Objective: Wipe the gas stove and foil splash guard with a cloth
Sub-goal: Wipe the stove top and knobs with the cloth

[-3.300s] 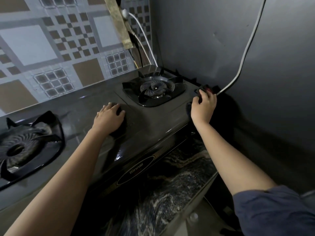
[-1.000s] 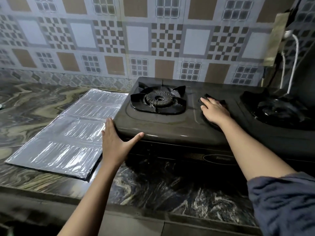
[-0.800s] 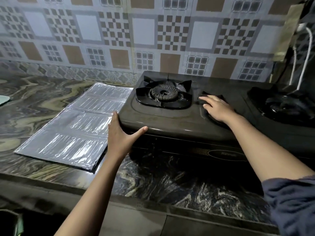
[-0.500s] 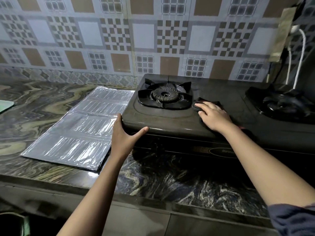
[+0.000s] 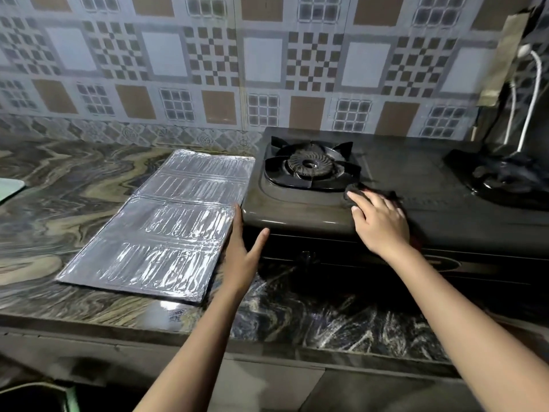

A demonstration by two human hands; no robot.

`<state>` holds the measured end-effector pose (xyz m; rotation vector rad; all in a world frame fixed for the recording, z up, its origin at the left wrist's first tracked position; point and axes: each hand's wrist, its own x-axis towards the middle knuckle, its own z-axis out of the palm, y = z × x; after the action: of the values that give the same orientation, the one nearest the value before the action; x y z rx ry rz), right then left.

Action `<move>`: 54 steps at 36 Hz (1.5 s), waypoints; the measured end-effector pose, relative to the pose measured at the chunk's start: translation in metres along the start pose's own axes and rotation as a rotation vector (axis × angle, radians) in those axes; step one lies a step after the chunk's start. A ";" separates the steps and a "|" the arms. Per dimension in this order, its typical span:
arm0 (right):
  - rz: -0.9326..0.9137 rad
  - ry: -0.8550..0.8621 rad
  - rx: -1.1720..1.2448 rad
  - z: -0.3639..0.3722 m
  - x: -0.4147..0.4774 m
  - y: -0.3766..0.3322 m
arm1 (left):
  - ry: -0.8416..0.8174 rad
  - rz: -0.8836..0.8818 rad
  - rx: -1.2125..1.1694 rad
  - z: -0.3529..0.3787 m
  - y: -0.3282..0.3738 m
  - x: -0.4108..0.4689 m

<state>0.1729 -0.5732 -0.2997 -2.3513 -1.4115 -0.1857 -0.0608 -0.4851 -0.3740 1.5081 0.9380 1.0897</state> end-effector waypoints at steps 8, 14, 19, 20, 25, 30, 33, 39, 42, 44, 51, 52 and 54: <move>-0.101 -0.058 0.034 0.004 -0.010 -0.035 | -0.057 0.058 -0.016 -0.008 -0.011 -0.001; -0.190 -0.109 0.027 0.009 -0.010 -0.063 | -0.102 0.075 0.044 -0.014 -0.021 -0.003; -0.281 -0.166 0.045 0.015 -0.002 -0.093 | -0.114 0.077 0.030 -0.016 -0.030 0.000; -0.295 -0.182 0.046 0.018 0.001 -0.099 | -0.118 0.081 0.036 -0.017 -0.032 0.000; -0.337 -0.280 0.077 0.028 0.022 -0.124 | -0.137 0.089 0.048 -0.020 -0.035 0.002; -0.366 -0.389 0.133 0.039 0.047 -0.140 | -0.155 0.086 0.067 -0.022 -0.035 0.002; -0.367 -0.417 0.144 0.043 0.058 -0.148 | -0.164 0.087 0.059 -0.023 -0.035 0.001; -0.359 -0.406 0.118 0.048 0.072 -0.165 | -0.181 0.060 0.073 -0.023 -0.032 0.000; -0.385 -0.409 0.122 0.049 0.073 -0.165 | -0.201 0.037 0.093 -0.023 -0.030 -0.002; -0.427 -0.408 0.137 0.050 0.069 -0.164 | -0.206 0.026 0.090 -0.023 -0.028 -0.004; -0.602 -0.377 0.194 0.049 0.045 -0.160 | -0.174 -0.016 0.084 -0.017 -0.032 -0.005; -0.619 -0.360 0.190 0.049 0.041 -0.159 | -0.158 -0.020 0.080 -0.016 -0.032 -0.005; -0.650 -0.302 0.167 0.048 0.031 -0.155 | -0.126 -0.023 0.068 -0.015 -0.031 -0.007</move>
<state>0.0491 -0.4643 -0.2935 -1.7663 -2.2075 0.1179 -0.0778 -0.4817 -0.4041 1.5982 0.9100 0.9436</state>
